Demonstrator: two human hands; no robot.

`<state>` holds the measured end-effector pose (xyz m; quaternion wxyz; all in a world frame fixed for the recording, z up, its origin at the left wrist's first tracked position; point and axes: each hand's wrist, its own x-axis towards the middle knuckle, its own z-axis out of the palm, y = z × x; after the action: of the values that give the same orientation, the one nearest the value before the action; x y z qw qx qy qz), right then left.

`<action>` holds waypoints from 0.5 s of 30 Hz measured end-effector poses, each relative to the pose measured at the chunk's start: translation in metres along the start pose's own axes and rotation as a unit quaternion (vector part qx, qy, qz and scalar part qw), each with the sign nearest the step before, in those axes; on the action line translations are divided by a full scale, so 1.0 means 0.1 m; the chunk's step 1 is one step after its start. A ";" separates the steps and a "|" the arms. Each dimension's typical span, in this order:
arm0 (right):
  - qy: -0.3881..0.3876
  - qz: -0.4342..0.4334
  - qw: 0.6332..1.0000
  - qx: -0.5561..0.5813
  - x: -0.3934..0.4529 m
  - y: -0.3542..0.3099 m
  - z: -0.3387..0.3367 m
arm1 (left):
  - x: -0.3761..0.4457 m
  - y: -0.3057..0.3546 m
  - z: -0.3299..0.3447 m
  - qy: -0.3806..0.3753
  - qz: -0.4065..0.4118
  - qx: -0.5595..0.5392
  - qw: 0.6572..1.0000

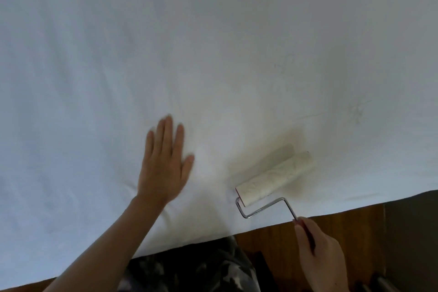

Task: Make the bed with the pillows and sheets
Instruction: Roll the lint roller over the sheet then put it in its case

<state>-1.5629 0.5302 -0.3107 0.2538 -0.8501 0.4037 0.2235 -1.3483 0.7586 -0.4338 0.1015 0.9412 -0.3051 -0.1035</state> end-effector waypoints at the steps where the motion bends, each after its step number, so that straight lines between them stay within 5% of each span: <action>1: 0.008 0.008 1.000 0.019 -0.01 -0.07 -0.02 | -0.07 0.05 0.02 -0.003 0.020 -0.004 1.000; 15: 0.074 -0.145 0.987 0.009 1.37 -2.59 0.10 | -0.93 -0.08 0.03 -0.059 0.075 0.001 0.995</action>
<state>-1.2787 0.5990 -0.3341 0.2606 -0.9114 0.2963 0.1172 -1.4181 0.8202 -0.4265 0.0899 0.9081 -0.3802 -0.1509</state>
